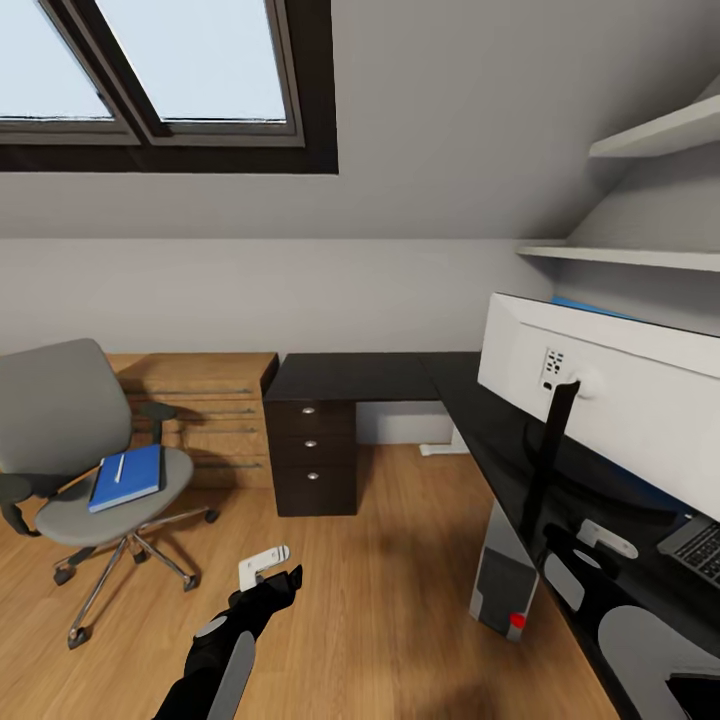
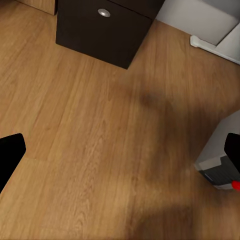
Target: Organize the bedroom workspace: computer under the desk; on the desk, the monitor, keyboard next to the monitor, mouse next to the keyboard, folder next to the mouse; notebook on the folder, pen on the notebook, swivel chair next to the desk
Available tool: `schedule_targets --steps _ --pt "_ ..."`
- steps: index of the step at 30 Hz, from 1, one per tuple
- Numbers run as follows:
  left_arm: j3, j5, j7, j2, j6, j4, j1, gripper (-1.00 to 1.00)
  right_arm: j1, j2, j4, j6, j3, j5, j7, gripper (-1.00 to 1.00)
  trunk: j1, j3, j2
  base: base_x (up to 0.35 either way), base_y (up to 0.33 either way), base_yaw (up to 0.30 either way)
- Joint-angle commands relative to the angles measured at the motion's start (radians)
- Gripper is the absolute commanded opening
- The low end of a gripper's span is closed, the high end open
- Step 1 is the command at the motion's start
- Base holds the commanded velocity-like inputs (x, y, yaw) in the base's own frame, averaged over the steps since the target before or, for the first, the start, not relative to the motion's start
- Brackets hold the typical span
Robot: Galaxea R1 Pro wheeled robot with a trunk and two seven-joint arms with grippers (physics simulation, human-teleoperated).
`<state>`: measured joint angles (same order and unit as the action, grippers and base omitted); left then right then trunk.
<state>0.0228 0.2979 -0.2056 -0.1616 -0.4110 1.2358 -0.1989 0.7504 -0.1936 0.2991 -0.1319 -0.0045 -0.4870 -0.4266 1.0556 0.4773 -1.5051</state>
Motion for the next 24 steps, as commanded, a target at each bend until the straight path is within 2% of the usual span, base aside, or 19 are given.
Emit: schedule_targets --steps 1,4,12,16,24 --pt "0.002 0.011 -0.009 0.000 -0.003 0.001 -0.001 1.00 0.001 0.000 0.000 -0.006 0.000 -0.008 0.000 1.00 0.004 0.004 -0.008 0.000 0.000 0.000" --pt "0.002 0.010 -0.009 0.000 -0.004 0.001 -0.001 1.00 0.001 0.000 0.000 -0.007 0.000 -0.010 0.000 1.00 0.015 0.014 -0.029 0.000 0.000 0.000" --pt "0.002 0.011 -0.009 0.000 -0.005 0.000 -0.001 1.00 0.001 0.000 0.000 -0.008 0.001 -0.009 0.000 1.00 0.015 0.014 -0.029 0.000 0.000 0.000" --pt "0.023 0.009 -0.008 -0.002 -0.004 -0.022 -0.001 1.00 0.000 0.008 0.006 -0.013 0.001 -0.003 -0.001 1.00 0.015 0.014 -0.029 0.000 0.000 0.000" --pt "0.029 0.009 -0.010 0.006 -0.002 -0.056 -0.001 1.00 0.000 0.010 0.002 -0.031 0.003 0.000 -0.001 1.00 0.015 0.014 -0.029 0.000 0.000 0.000"
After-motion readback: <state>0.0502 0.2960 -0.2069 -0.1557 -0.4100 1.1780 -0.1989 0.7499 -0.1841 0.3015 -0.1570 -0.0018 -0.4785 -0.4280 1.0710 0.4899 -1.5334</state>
